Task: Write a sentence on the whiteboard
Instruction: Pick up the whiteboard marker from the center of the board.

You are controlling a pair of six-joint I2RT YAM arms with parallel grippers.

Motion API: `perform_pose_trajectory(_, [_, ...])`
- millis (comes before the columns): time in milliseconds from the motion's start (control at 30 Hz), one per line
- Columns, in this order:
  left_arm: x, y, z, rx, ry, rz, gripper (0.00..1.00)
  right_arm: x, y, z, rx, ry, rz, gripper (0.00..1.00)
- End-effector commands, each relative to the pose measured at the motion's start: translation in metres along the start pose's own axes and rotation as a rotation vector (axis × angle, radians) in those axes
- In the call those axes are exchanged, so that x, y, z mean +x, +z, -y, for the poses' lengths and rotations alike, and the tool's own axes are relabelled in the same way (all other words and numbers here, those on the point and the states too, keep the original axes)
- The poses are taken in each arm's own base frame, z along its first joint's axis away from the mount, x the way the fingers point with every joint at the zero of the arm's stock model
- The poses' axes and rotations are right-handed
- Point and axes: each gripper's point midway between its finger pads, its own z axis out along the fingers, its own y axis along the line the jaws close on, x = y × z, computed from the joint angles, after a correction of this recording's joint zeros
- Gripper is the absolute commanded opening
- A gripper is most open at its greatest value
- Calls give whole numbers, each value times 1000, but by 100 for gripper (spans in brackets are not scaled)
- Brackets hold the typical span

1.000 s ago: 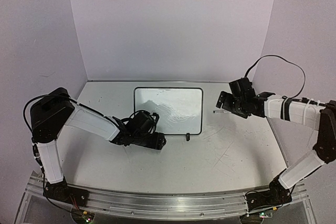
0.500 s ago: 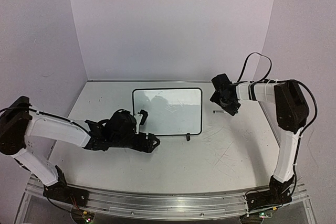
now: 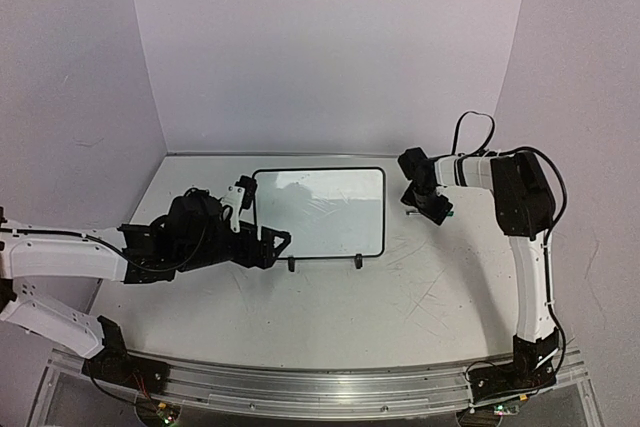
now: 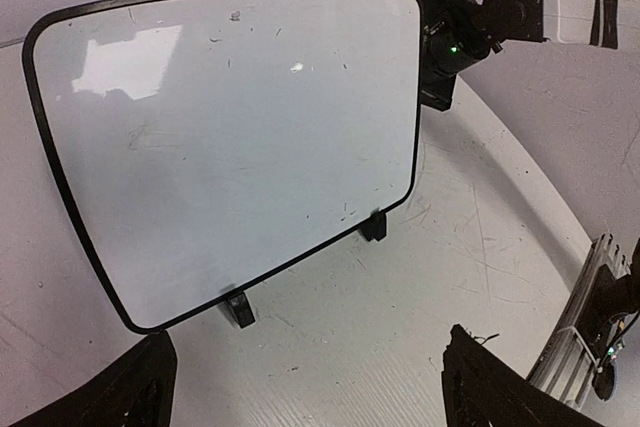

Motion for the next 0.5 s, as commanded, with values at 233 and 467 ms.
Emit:
perform_pose_trajectory(233, [-34,-29,-5,-34,47,117,93,18,14,21,84,110,-81,47])
perform_pose_trajectory(467, [-48,-41,-3,-40,35,151,93,9,0,33,79,63,-39,5])
